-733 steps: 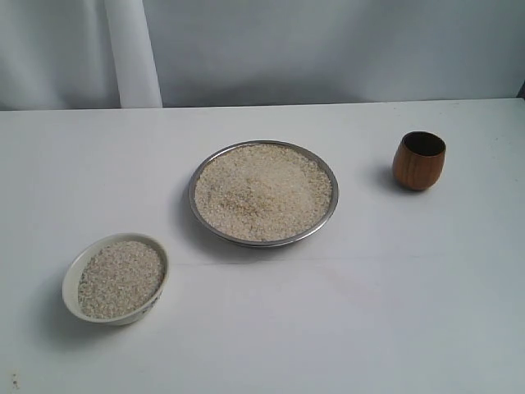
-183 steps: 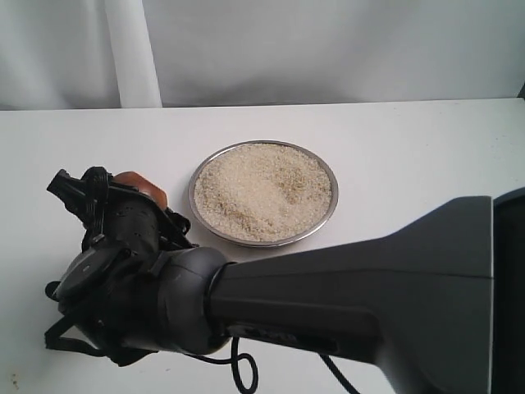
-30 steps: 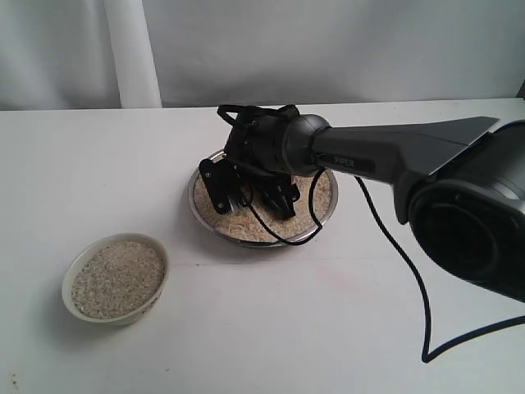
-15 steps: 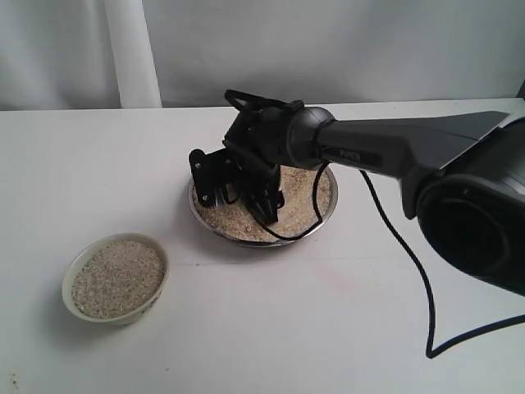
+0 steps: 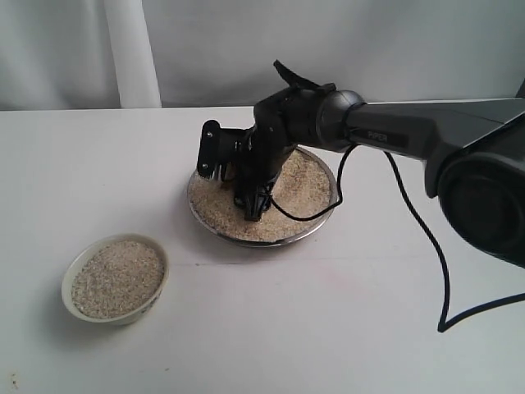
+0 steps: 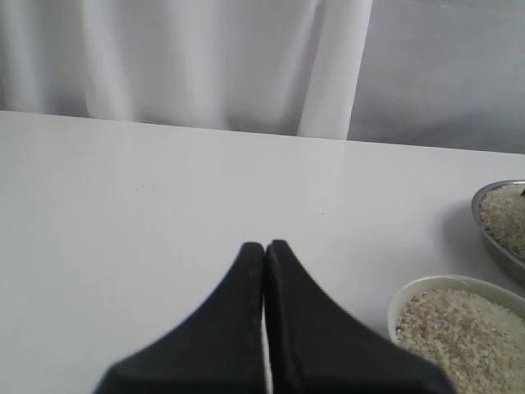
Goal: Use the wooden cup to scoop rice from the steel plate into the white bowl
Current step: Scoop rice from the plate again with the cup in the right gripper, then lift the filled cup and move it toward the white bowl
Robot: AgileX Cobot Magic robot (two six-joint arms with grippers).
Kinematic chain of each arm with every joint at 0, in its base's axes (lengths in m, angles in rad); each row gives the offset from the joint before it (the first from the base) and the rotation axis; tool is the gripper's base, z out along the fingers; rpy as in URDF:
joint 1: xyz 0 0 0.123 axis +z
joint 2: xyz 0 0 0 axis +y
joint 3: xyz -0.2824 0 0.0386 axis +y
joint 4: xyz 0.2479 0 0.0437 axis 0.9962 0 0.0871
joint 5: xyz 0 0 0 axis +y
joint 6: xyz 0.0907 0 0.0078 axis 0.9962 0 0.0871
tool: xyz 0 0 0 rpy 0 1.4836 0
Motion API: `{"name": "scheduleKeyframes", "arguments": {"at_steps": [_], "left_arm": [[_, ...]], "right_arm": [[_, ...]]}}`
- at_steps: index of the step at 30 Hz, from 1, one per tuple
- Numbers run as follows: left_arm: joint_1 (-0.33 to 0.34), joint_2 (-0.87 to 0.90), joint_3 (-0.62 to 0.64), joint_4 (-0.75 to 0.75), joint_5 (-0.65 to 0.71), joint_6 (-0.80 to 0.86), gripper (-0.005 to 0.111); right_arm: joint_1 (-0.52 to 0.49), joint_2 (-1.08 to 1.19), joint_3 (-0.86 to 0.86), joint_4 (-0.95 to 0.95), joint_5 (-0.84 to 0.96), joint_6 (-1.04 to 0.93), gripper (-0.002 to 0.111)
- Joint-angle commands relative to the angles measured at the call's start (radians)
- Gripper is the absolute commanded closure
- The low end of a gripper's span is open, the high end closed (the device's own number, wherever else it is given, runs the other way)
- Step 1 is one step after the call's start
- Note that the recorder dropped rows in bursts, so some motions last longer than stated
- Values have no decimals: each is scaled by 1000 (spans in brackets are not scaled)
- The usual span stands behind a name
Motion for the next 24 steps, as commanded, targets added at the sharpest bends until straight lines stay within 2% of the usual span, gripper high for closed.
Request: {"name": "scheduleKeyframes", "arguments": {"at_steps": [1, 11, 16, 20, 24], "left_arm": [[-5, 0, 2, -5, -7, -4, 107], [-5, 0, 2, -5, -7, -4, 107], [-5, 0, 2, -5, -7, -4, 107], [-5, 0, 2, -5, -7, -4, 107], [-5, 0, 2, -5, -7, -4, 107]], "right_arm": [[1, 54, 30, 118, 51, -21, 108], [-72, 41, 32, 291, 72, -70, 108], [-107, -45, 115, 488, -14, -206, 108], [-125, -198, 242, 696, -135, -369, 108], [-125, -276, 262, 871, -145, -487, 108]]}}
